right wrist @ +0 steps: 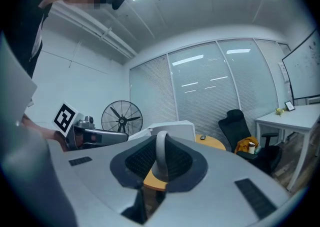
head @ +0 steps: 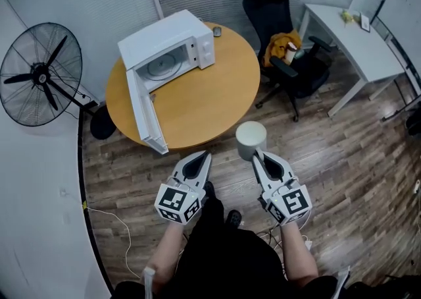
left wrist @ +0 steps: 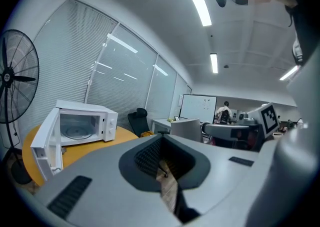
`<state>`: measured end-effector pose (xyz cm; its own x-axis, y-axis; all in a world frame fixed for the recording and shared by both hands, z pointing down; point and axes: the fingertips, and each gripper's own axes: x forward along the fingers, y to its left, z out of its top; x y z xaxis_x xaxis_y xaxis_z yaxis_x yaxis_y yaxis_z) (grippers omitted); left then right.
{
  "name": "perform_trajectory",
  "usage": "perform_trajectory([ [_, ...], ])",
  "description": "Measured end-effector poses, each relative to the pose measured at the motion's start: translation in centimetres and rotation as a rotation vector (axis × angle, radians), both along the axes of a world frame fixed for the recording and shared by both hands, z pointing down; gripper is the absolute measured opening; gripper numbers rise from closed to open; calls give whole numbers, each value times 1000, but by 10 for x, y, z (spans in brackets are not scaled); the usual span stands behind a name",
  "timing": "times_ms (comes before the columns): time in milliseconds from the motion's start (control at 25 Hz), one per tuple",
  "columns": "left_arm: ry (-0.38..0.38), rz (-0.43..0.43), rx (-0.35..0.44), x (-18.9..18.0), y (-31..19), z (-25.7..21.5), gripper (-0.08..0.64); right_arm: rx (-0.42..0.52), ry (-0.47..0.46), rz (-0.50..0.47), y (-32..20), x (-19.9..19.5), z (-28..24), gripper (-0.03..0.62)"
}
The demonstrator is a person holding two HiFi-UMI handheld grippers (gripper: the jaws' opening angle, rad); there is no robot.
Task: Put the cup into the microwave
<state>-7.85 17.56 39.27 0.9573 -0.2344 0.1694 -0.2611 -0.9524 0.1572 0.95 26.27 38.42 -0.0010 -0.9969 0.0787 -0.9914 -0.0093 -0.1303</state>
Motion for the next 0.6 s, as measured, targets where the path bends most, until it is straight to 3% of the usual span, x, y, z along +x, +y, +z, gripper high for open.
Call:
perform_trajectory([
  [600,5,42,1,39,-117,0,-5,-5,7,10,-128,28,-2,51],
])
